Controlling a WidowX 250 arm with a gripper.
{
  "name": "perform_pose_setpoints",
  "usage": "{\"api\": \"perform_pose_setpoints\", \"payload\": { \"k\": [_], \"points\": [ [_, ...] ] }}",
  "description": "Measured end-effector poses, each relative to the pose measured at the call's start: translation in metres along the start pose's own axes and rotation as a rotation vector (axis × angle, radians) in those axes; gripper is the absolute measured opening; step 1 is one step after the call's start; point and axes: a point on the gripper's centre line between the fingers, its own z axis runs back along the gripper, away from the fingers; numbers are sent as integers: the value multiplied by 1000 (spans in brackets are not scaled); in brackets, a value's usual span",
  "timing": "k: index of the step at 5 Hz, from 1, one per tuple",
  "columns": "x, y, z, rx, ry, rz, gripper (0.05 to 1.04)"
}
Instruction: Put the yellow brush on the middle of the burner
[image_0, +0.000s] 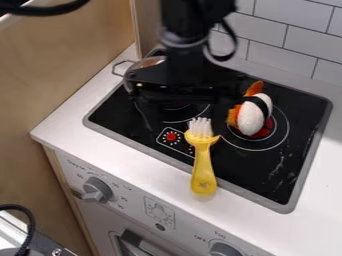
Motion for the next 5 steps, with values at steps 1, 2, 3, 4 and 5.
{"api": "perform_pose_setpoints", "payload": {
  "k": [1, 2, 3, 4, 5],
  "points": [
    [15, 15, 0, -25, -28, -91, 999],
    [28, 30, 5, -12, -48, -139, 999],
    [38, 44, 13, 5, -52, -175, 999],
    [42, 59, 16, 21, -40, -207, 999],
    [45, 73, 21, 31, -57, -239, 999]
  ]
}}
